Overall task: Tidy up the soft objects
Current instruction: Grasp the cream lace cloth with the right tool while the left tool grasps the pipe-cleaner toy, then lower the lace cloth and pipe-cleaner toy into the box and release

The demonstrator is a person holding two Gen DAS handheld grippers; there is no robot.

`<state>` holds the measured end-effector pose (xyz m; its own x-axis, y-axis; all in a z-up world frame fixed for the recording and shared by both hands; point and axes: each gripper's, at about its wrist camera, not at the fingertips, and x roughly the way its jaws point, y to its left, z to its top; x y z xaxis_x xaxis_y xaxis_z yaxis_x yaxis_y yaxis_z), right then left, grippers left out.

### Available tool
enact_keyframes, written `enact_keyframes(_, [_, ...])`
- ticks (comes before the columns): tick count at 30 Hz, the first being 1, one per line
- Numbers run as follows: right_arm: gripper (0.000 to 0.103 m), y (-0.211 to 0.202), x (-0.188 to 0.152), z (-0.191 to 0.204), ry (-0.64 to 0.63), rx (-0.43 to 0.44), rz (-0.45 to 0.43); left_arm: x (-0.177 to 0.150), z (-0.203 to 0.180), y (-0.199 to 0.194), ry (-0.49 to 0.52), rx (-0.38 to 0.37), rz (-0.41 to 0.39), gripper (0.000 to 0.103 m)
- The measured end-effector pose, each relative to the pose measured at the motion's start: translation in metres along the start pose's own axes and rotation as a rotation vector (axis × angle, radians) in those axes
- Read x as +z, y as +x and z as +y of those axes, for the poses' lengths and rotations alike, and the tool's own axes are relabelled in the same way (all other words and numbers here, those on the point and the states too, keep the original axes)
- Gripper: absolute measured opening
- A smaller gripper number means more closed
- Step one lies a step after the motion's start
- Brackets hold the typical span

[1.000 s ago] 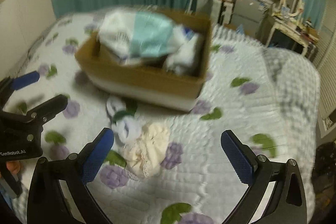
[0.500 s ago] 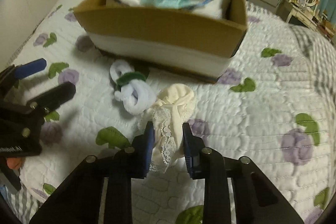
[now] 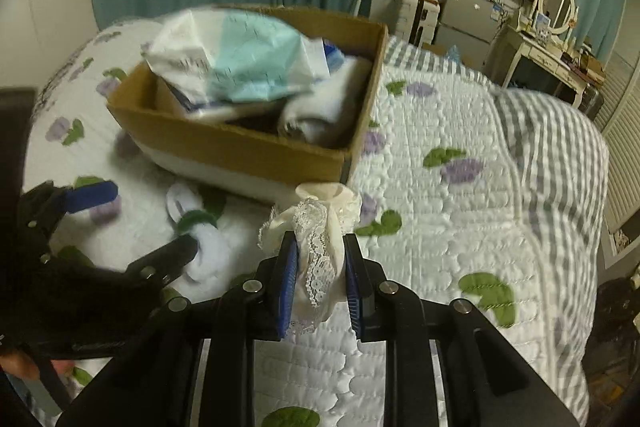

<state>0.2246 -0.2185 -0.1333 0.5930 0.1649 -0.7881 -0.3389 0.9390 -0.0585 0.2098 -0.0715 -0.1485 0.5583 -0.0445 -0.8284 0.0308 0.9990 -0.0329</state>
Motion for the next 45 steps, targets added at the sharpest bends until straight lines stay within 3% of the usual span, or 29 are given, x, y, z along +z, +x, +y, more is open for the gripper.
enact_keyframes(3, [0.022, 0.013, -0.008, -0.004, 0.017, 0.014, 0.035, -0.003, -0.001, 0.020, -0.007, -0.001, 0.049, 0.088])
enact_keyframes(6, [0.022, 0.015, -0.010, -0.008, 0.043, 0.030, 0.039, -0.003, 0.003, 0.037, -0.041, -0.036, 0.075, 0.068])
enact_keyframes(7, [0.022, 0.014, -0.011, -0.009, 0.046, 0.031, 0.036, -0.004, 0.003, 0.037, -0.041, -0.045, 0.070, 0.057])
enact_keyframes(16, [0.022, 0.011, -0.017, -0.007, 0.065, 0.044, 0.033, -0.019, 0.011, -0.005, 0.010, -0.065, 0.013, 0.029])
enact_keyframes(19, [0.022, 0.004, -0.018, -0.008, 0.087, 0.087, 0.023, -0.022, 0.011, -0.026, 0.030, -0.067, -0.015, 0.029])
enact_keyframes(27, [0.022, -0.038, -0.005, 0.006, 0.046, 0.056, -0.048, -0.020, 0.023, -0.088, 0.075, -0.050, -0.137, 0.028])
enact_keyframes(36, [0.022, -0.096, 0.025, 0.020, -0.011, 0.038, -0.158, 0.016, 0.031, -0.140, 0.096, -0.050, -0.270, 0.028])
enact_keyframes(45, [0.022, -0.121, 0.067, 0.022, -0.053, 0.001, -0.232, 0.062, 0.041, -0.147, 0.109, -0.065, -0.320, 0.028])
